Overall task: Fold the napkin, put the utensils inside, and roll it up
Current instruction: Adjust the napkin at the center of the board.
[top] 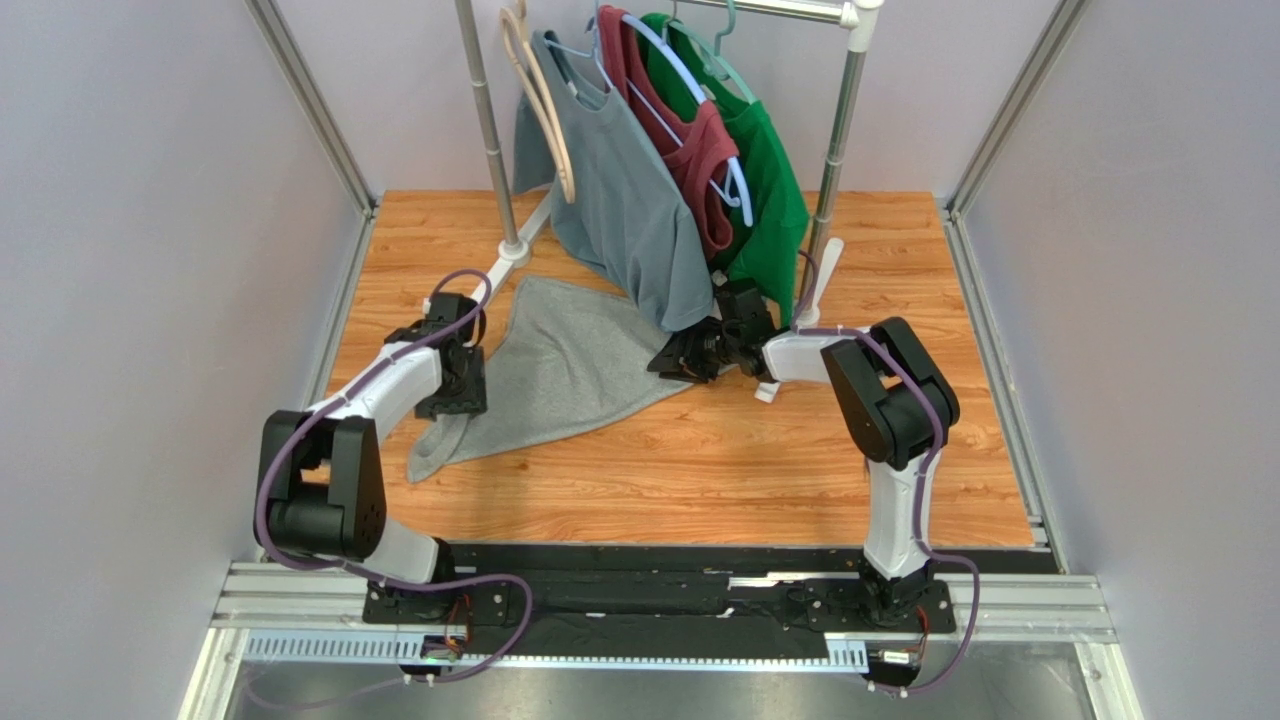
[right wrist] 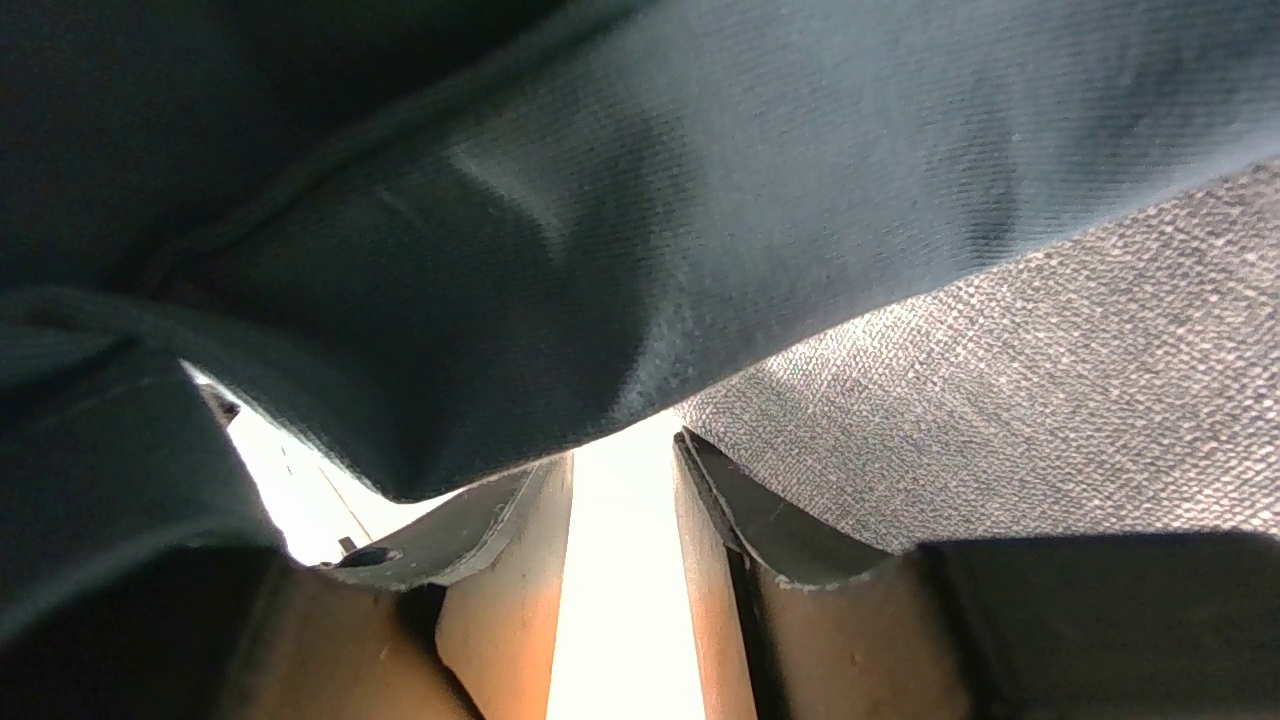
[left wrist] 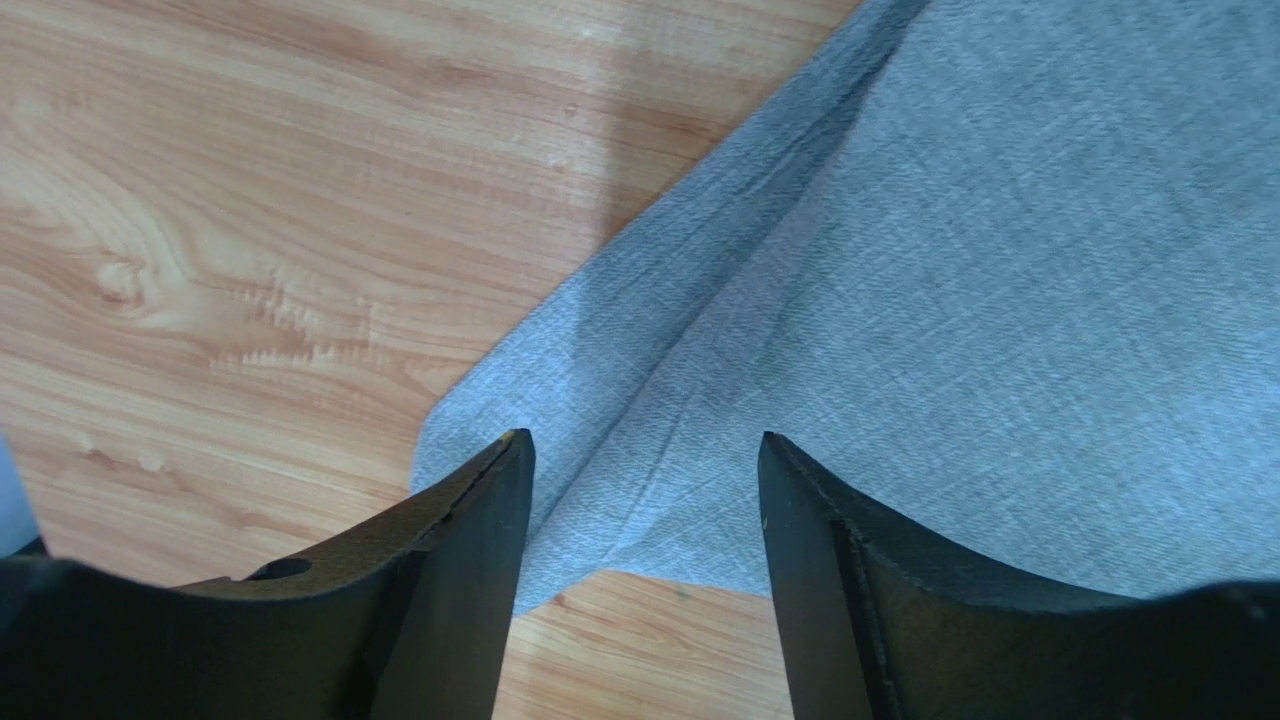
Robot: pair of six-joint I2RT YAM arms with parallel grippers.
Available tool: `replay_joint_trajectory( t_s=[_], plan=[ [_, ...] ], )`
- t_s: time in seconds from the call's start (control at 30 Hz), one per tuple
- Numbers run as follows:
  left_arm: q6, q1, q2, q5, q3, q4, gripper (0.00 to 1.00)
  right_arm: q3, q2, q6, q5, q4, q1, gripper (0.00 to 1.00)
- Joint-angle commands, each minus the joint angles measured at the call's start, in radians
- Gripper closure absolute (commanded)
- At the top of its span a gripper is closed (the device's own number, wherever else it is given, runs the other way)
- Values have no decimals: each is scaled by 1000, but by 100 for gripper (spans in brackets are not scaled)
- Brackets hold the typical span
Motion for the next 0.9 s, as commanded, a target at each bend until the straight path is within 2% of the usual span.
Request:
replay_joint_trajectory(
  t_s=[0.0, 0.07, 0.2, 0.33, 0.43, 0.63, 0.87],
  plan=[
    [47, -2, 20, -79, 43, -23, 38, -6, 59, -47, 94, -73, -10, 62],
    [37, -2, 49, -97, 60, -37, 47, -5, 62, -47, 92, -70, -10, 62],
    [34, -2, 82, -118, 82, -63, 51, -9, 63, -45, 92, -71, -10, 62],
    [39, -13, 28, 6, 63, -25, 49, -6, 68, -48, 91, -70, -12, 62],
    [31, -24, -29, 51, 33, 18, 41, -3, 69, -44, 88, -71, -10, 62],
    [25, -25, 11, -24, 39, -11, 39, -5, 63, -47, 88, -71, -10, 62],
    [30, -27, 100, 7, 75, -42, 39, -6, 68, -47, 89, -73, -10, 62]
  ],
)
